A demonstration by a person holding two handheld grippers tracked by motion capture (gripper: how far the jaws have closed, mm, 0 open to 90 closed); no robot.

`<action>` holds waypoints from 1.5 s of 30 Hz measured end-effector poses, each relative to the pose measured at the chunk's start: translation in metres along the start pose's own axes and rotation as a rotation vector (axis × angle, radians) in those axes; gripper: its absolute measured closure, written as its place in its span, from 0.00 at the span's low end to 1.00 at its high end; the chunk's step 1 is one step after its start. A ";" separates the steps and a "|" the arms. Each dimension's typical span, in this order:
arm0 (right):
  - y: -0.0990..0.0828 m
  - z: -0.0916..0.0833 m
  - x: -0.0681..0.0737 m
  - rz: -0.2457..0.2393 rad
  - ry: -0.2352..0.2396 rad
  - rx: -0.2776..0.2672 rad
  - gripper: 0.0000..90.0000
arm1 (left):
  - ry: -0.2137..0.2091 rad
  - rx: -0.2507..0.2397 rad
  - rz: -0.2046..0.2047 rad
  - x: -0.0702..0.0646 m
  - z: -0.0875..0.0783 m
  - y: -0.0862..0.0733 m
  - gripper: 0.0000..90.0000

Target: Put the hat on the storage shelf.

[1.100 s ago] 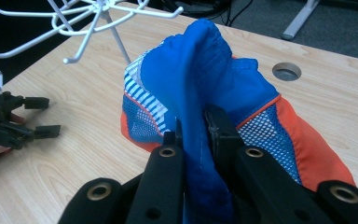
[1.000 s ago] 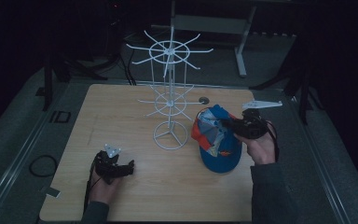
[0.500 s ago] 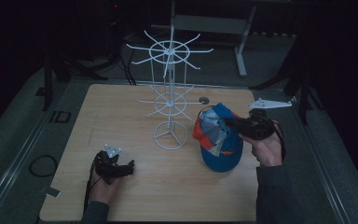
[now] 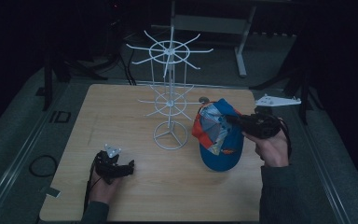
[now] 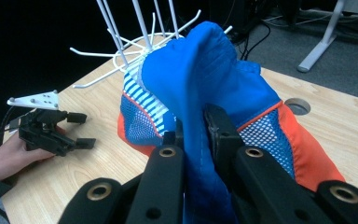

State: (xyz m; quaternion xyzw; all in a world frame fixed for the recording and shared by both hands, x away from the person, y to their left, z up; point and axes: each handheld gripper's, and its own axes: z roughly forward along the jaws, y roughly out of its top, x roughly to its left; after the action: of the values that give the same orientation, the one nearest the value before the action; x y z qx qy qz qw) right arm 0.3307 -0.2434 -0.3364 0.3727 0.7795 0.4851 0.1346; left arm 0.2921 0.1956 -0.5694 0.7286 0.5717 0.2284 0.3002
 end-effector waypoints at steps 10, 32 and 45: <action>0.007 -0.008 0.008 -0.021 0.018 -0.027 0.94 | 0.000 0.001 0.001 0.000 0.000 0.000 0.09; 0.022 -0.021 0.021 -0.054 0.050 -0.087 0.94 | -0.001 -0.001 0.001 0.000 0.000 0.000 0.09; 0.032 -0.030 0.024 -0.067 0.097 -0.126 0.94 | -0.002 0.000 0.003 0.000 0.000 0.000 0.09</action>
State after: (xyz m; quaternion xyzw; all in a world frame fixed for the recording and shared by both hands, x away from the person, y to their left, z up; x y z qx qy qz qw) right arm 0.3113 -0.2377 -0.2908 0.3134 0.7649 0.5460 0.1362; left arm 0.2922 0.1954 -0.5693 0.7296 0.5704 0.2282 0.3005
